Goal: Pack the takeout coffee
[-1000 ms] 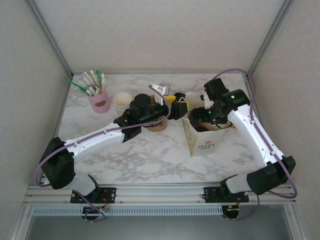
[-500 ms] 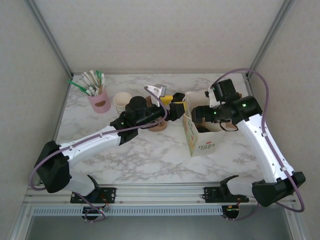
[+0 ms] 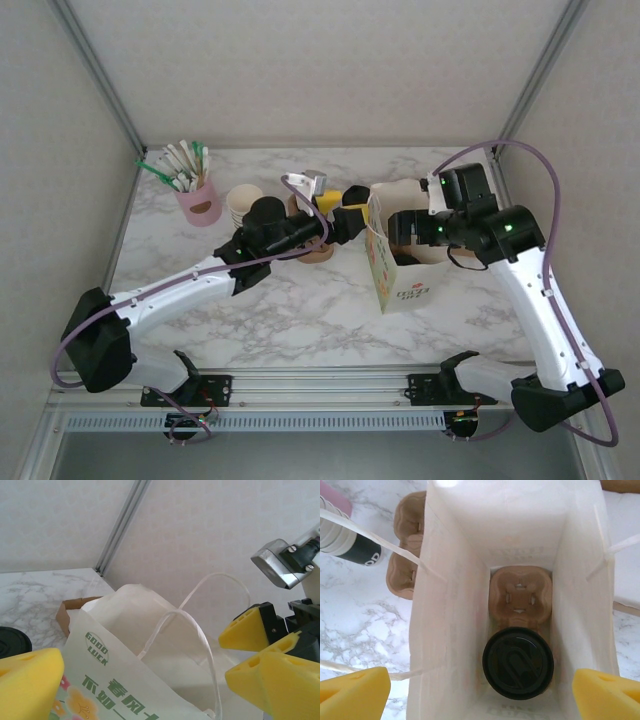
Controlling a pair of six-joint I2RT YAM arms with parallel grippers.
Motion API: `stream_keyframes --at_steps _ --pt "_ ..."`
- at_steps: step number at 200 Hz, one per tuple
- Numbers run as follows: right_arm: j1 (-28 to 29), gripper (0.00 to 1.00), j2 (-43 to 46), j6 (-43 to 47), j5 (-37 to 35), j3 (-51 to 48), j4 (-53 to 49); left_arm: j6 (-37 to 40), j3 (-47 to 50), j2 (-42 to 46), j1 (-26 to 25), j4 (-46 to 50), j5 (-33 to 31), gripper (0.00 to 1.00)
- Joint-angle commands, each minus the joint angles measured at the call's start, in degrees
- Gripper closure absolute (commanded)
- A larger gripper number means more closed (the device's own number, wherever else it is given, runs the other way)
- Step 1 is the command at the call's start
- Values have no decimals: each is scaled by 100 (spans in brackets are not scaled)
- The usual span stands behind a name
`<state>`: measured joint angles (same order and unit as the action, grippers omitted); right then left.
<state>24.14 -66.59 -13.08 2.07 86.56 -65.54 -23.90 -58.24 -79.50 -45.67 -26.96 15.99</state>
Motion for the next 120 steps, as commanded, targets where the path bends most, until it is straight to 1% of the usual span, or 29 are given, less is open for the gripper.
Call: stream_keyframes --at_steps 1,120 --pt "-23 6 161 -63 162 -76 116 131 67 215 -47 -240 -70 0" --pt "-25 7 1298 -10 544 -660 548 166 335 526 -65 -213 -43 0"
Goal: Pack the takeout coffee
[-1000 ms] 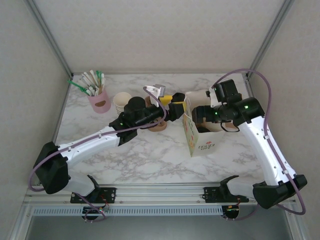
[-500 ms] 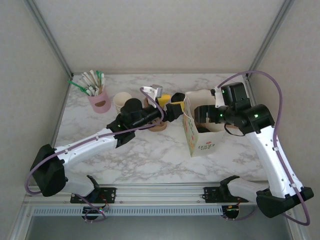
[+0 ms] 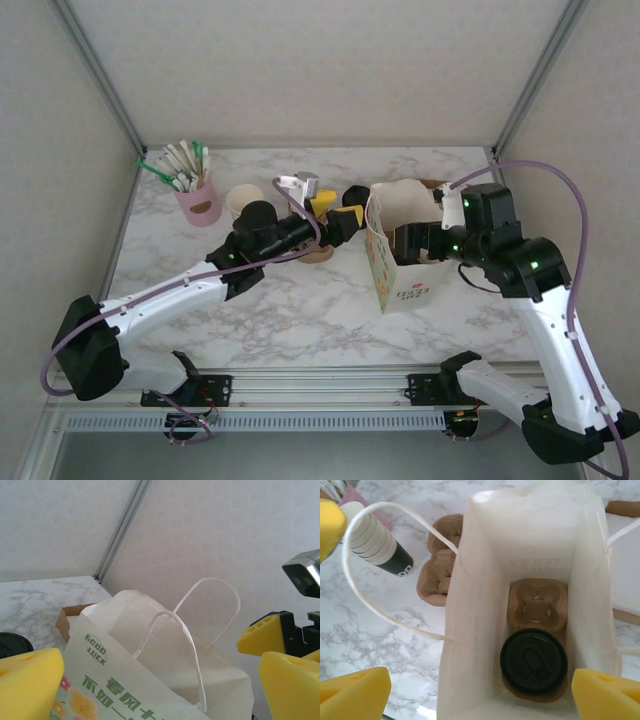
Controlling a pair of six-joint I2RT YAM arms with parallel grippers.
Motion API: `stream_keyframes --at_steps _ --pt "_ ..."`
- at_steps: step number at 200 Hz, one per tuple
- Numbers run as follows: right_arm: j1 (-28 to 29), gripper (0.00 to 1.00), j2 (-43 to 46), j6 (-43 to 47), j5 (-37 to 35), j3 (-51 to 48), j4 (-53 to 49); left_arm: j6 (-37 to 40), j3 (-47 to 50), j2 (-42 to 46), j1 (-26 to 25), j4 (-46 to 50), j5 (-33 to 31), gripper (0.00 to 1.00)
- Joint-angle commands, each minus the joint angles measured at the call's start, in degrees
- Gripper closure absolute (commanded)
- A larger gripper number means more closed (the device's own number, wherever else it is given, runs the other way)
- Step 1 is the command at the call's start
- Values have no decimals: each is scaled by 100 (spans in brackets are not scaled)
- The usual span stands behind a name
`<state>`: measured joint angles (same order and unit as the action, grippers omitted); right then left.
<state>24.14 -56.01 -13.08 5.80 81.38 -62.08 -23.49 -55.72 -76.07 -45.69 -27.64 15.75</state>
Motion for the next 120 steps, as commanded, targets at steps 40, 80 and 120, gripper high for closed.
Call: stream_keyframes --at_steps 40,80,120 --pt "-24 6 653 -23 316 -446 353 125 132 224 -102 -154 -17 0" --pt "-20 6 1038 -85 329 -663 405 173 141 238 -179 -115 7 0" --pt "-25 6 1235 -139 307 -727 349 248 67 201 -307 3 2 0"
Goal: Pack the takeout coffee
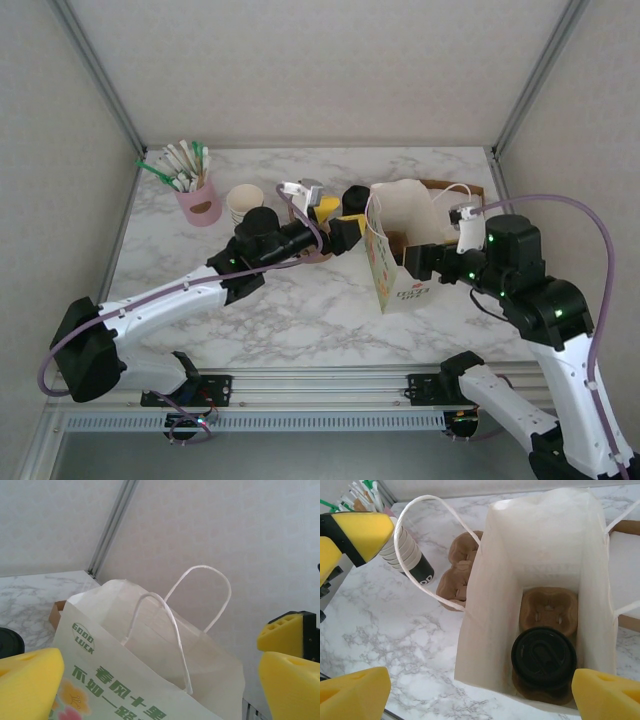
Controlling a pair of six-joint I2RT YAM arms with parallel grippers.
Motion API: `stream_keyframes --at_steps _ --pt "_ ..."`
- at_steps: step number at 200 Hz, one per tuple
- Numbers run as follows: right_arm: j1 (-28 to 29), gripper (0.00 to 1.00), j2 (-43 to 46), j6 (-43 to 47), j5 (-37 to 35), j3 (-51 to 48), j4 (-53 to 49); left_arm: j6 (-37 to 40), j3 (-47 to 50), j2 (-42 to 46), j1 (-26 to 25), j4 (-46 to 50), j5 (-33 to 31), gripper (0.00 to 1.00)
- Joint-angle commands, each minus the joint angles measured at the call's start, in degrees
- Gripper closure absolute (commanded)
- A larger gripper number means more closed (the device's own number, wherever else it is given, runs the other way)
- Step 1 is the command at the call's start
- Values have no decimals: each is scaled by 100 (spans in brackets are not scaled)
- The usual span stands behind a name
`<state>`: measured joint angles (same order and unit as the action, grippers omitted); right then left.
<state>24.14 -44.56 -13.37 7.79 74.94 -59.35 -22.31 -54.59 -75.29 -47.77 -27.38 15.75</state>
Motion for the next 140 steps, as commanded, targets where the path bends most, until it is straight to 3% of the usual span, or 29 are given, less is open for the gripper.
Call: stream_keyframes --at_steps 1,140 --pt "-29 6 93 -112 108 -79 74 134 -49 121 -105 -22 0 0" --pt "-25 1 17 -184 174 162 -129 379 -446 -79 -250 346 -201 0"
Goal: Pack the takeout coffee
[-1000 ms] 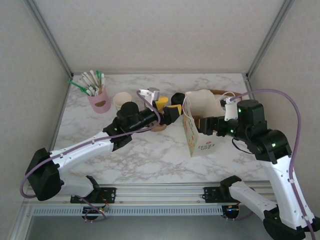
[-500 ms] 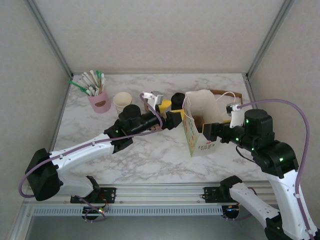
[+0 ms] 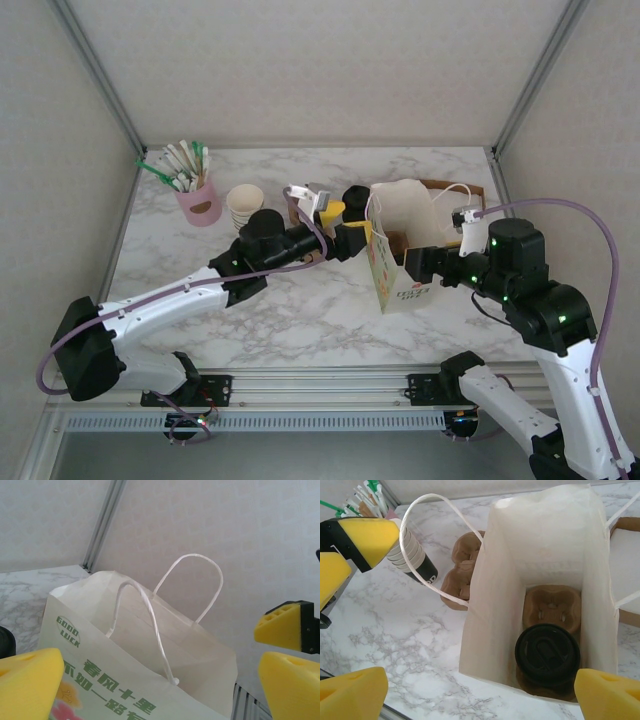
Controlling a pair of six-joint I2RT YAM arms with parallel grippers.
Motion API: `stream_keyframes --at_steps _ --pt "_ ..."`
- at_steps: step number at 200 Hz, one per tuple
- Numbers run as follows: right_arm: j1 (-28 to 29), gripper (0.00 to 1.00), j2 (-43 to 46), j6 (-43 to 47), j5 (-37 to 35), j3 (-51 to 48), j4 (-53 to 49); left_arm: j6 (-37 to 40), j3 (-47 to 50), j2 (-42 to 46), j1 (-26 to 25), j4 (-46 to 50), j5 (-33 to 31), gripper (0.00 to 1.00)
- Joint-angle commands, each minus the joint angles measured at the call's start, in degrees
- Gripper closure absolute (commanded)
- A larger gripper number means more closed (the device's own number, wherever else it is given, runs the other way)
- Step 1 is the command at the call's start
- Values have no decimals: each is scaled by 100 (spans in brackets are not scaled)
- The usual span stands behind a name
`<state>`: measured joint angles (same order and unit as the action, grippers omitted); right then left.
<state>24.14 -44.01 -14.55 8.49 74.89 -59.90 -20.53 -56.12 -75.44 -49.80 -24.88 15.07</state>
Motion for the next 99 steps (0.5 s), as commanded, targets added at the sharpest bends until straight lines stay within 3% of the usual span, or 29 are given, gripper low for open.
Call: stream_keyframes --at_steps 1,56,99 --pt "-24 1 -42 -66 107 171 -75 209 -302 -75 -47 106 -135 0" --pt "-26 1 -285 -13 -180 562 -129 490 -922 -242 -23 744 -322 0" --pt "-48 1 -715 -96 -1918 1291 -631 429 -1208 -82 415 1261 -490 0"
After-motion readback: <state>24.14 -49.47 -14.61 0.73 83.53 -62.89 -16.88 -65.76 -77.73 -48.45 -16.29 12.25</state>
